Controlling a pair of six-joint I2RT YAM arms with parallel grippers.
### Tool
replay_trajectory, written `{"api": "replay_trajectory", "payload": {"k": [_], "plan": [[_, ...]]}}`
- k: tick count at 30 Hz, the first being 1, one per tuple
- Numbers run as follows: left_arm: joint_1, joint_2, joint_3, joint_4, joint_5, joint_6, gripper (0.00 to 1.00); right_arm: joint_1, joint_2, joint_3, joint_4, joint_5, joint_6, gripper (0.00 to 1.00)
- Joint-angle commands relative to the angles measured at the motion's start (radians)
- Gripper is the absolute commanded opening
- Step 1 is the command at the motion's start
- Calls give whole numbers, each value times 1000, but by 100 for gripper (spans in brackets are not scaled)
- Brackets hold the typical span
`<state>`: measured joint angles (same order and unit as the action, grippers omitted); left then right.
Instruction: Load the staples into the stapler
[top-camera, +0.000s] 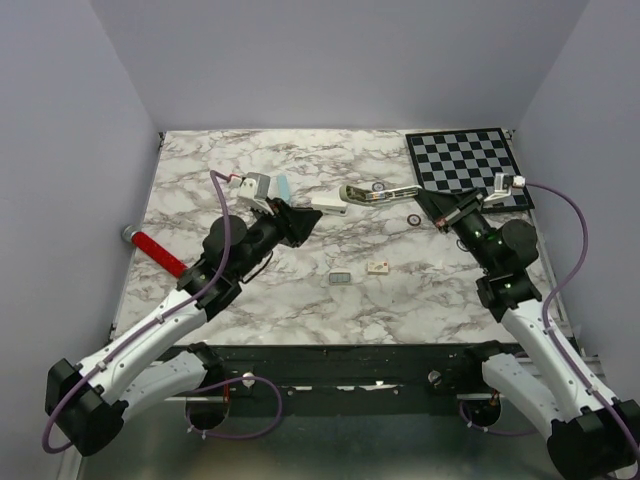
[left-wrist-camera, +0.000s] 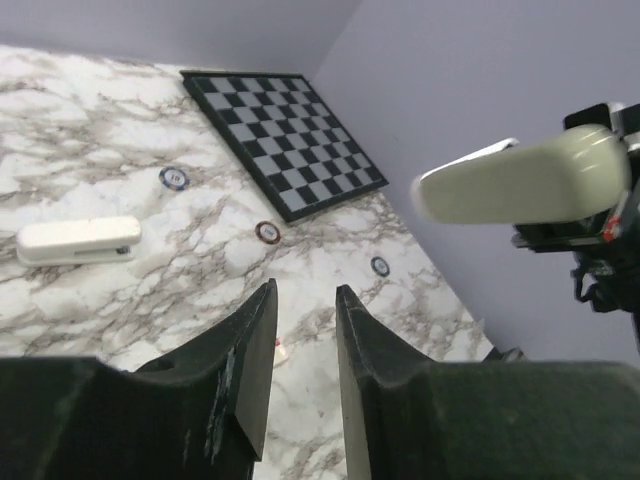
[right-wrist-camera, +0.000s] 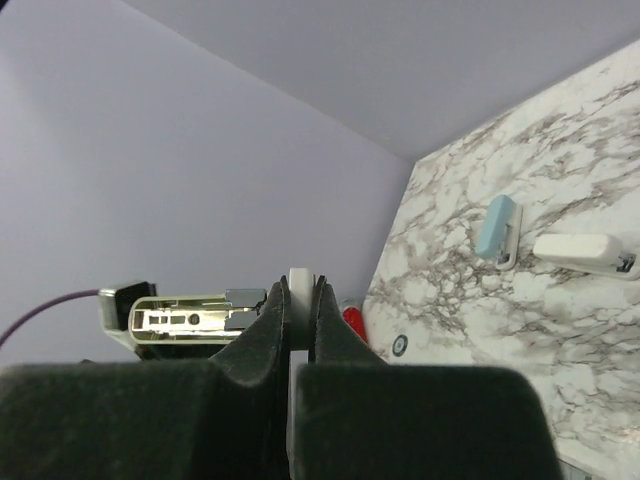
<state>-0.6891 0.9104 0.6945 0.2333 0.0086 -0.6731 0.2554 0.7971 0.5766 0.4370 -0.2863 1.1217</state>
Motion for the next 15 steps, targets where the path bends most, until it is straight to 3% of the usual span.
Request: {"api": "replay_trajectory", "payload": {"k": [1,4,7,15], "plan": [[-3,-1,155,-123,71,217,55,-1,16,78,-130,-23,-157,1],[-3,42,276,-259,116,348,81,-1,45,95,-164,-45,-203,1],[-7,108,406,-403,151,472,91,-2,79,108,-193,-68,-230,1],[-84,353,693,-710,203,706,99,4,132,123,-244,-119,-227,1]]}}
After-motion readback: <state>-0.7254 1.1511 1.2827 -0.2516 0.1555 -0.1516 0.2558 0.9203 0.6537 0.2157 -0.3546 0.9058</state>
